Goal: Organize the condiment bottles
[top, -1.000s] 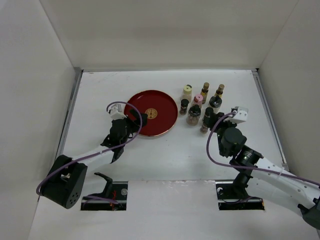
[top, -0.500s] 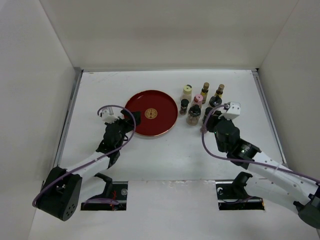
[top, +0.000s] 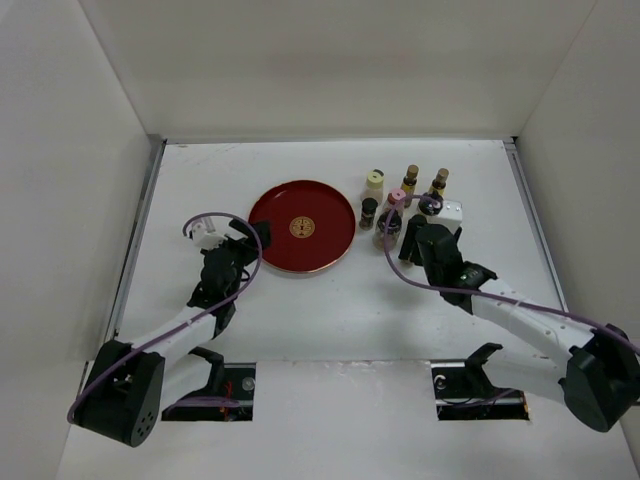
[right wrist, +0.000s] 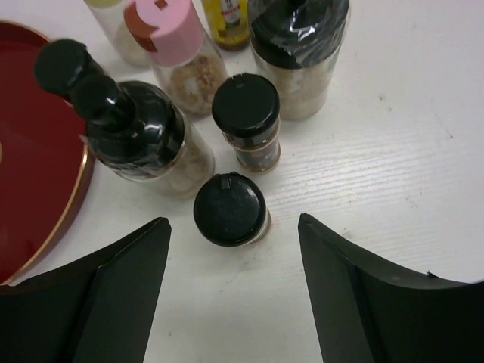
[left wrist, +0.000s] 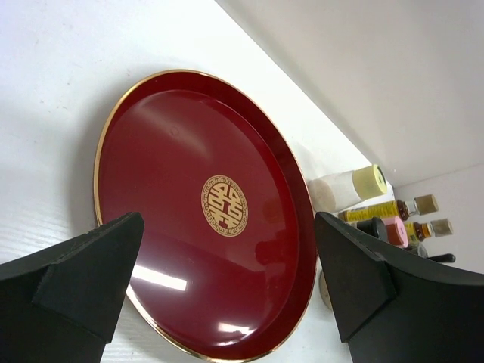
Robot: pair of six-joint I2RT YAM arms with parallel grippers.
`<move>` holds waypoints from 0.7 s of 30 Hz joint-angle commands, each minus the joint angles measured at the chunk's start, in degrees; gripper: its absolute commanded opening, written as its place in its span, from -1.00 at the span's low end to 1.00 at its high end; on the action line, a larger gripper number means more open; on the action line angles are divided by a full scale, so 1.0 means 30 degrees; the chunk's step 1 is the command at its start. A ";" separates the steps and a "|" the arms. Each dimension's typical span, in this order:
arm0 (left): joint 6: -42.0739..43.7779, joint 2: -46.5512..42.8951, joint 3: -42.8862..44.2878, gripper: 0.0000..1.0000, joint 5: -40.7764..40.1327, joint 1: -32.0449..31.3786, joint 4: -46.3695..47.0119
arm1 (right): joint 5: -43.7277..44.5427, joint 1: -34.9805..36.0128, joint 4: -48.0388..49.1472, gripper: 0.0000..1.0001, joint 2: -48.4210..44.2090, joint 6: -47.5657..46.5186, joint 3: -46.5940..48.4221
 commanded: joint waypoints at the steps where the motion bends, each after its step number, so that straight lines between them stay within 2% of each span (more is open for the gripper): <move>1: -0.0582 -0.0037 -0.0230 1.00 0.0282 0.0372 0.0798 | -0.1290 -0.0513 0.1041 0.50 0.0870 -0.0104 0.0842; 17: -0.0992 0.0754 -0.0288 1.00 0.1189 0.0577 0.1589 | -0.0618 -0.0924 0.1862 0.34 0.4298 -0.0512 0.2247; 21: -0.0992 0.0696 -0.0376 1.00 0.1220 0.0607 0.1765 | -0.0062 -0.0836 0.1891 0.18 0.4505 -0.0513 0.2220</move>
